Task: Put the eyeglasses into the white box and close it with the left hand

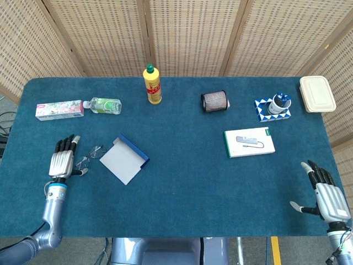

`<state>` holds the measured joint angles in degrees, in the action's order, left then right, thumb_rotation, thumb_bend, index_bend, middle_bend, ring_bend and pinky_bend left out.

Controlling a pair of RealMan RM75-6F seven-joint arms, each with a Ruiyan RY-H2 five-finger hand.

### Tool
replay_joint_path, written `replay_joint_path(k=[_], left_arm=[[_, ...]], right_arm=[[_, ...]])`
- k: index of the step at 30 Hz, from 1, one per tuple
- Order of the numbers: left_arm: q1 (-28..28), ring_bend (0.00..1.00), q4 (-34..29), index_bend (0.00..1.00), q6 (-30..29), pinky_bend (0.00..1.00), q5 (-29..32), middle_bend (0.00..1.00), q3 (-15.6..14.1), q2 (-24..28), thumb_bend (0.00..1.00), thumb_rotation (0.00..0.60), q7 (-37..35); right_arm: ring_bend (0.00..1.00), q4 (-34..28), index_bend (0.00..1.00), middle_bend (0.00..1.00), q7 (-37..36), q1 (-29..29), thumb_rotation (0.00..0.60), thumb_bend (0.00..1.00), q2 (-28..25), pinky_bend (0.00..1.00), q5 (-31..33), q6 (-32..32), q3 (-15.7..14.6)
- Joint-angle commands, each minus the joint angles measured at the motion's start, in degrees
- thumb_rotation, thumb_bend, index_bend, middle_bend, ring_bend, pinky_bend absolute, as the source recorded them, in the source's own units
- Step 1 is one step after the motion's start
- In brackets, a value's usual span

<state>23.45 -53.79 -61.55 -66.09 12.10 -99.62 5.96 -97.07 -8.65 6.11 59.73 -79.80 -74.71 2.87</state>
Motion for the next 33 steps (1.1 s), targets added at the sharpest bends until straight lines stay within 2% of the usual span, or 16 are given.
replay_joint_path(k=[1, 10, 14, 17, 20, 22, 25, 29, 33], left_arm=[[0.0, 0.00, 1.3, 0.00, 0.8, 0.00, 0.5, 0.00, 0.4, 0.5, 0.04, 0.600, -1.0], [2.0, 0.00, 6.9, 0.00, 4.3, 0.00, 2.2, 0.00, 2.3, 0.9, 0.05, 0.600, -2.5], [2.2, 0.00, 6.4, 0.00, 3.8, 0.00, 1.9, 0.00, 2.9, 2.0, 0.05, 0.600, -3.1], [1.3, 0.00, 2.2, 0.05, 2.8, 0.00, 1.4, 0.00, 2.6, 4.7, 0.05, 0.600, -3.1], [-0.1, 0.00, -5.8, 0.14, 2.3, 0.00, 1.8, 0.00, 2.3, 9.3, 0.05, 0.600, -1.0], [-0.7, 0.00, -12.2, 0.17, 2.0, 0.00, 2.6, 0.00, 2.1, 12.9, 0.06, 0.600, 1.8], [-1.0, 0.00, -19.1, 0.25, 1.4, 0.00, 4.1, 0.00, 2.3, 16.2, 0.11, 0.600, 6.1], [0.3, 0.00, -22.9, 0.32, 2.5, 0.00, 7.1, 0.00, 2.6, 17.3, 0.16, 0.600, 10.8], [2.6, 0.00, -22.9, 0.36, 4.5, 0.00, 9.9, 0.00, 2.5, 16.4, 0.24, 0.600, 15.2]], right_arm=[[0.00, 0.0, 0.00, 0.00, 0.1, 0.0, 0.600, 0.00, 0.0, 0.00, 0.0, 0.0, 0.0], [0.00, -0.2, 0.00, 0.00, 0.1, 0.0, 0.600, 0.00, -0.1, 0.00, 0.2, 0.1, 0.0], [0.00, -0.3, 0.00, 0.00, 0.1, 0.0, 0.600, 0.00, 0.0, 0.00, 0.4, 0.1, 0.1], [0.00, -0.4, 0.00, 0.00, 0.1, 0.0, 0.600, 0.00, -0.1, 0.00, 0.4, 0.2, 0.1], [0.00, -0.4, 0.00, 0.00, 0.2, 0.0, 0.600, 0.00, -0.1, 0.00, 0.3, 0.2, 0.0], [0.00, -0.3, 0.00, 0.00, 0.1, 0.0, 0.600, 0.00, -0.1, 0.00, 0.3, 0.2, 0.0], [0.00, -0.3, 0.00, 0.00, 0.0, 0.0, 0.600, 0.00, -0.1, 0.00, 0.2, 0.2, 0.0], [0.00, -0.2, 0.00, 0.00, -0.2, 0.0, 0.600, 0.00, -0.2, 0.00, 0.2, 0.2, 0.0], [0.00, -0.2, 0.00, 0.00, -0.4, 0.1, 0.600, 0.00, -0.2, 0.00, 0.2, 0.3, 0.0]])
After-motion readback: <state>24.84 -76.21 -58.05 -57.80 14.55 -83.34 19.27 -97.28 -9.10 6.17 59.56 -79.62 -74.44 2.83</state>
